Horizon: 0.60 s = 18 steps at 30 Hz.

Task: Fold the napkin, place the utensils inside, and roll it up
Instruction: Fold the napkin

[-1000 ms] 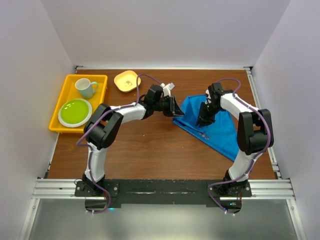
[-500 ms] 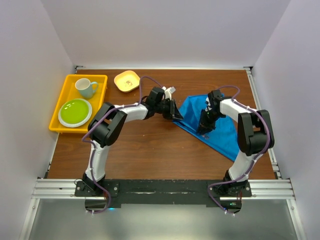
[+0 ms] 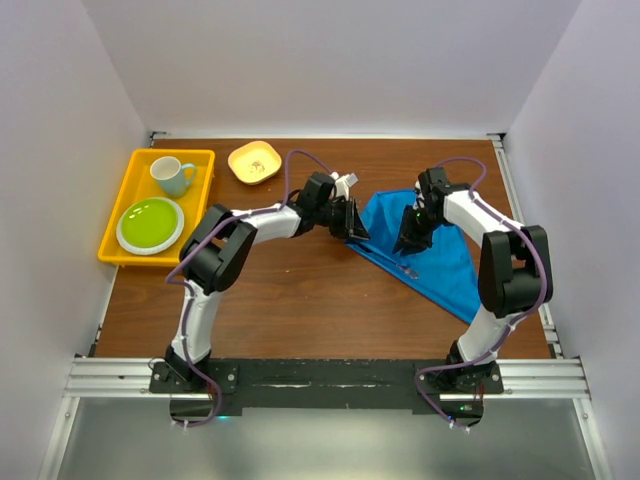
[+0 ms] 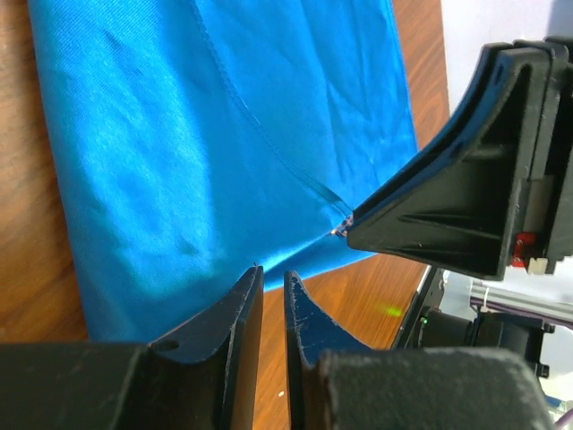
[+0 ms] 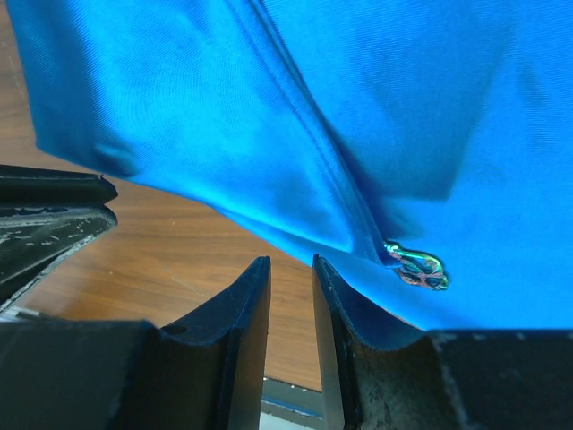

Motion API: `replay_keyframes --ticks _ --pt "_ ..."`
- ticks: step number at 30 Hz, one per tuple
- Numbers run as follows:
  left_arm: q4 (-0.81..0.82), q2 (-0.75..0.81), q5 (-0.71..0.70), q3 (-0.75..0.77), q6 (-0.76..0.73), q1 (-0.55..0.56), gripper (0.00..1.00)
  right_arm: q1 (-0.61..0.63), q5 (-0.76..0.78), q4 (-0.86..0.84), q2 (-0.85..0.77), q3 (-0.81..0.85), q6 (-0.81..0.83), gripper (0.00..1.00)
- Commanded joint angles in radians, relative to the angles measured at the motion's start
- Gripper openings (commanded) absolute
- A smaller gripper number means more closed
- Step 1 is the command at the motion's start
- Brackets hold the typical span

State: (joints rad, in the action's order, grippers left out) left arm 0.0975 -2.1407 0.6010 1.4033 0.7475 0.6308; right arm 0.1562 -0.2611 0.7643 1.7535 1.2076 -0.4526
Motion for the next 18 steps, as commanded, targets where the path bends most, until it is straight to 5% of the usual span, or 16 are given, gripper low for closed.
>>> replay_keyframes --ticks 1,10,18 --pt "-0.041 -0.044 0.016 0.056 -0.045 0.006 0.19 -0.004 0.028 -0.006 0.014 -0.016 0.000 0.29" --pt "-0.090 -0.025 -0.020 0.052 -0.102 0.009 0.19 -0.004 0.016 -0.077 -0.015 -0.144 -0.024 0.29" --pt "-0.185 0.005 -0.041 0.128 -0.142 0.023 0.19 -0.006 0.023 -0.007 -0.087 -0.096 -0.021 0.31"
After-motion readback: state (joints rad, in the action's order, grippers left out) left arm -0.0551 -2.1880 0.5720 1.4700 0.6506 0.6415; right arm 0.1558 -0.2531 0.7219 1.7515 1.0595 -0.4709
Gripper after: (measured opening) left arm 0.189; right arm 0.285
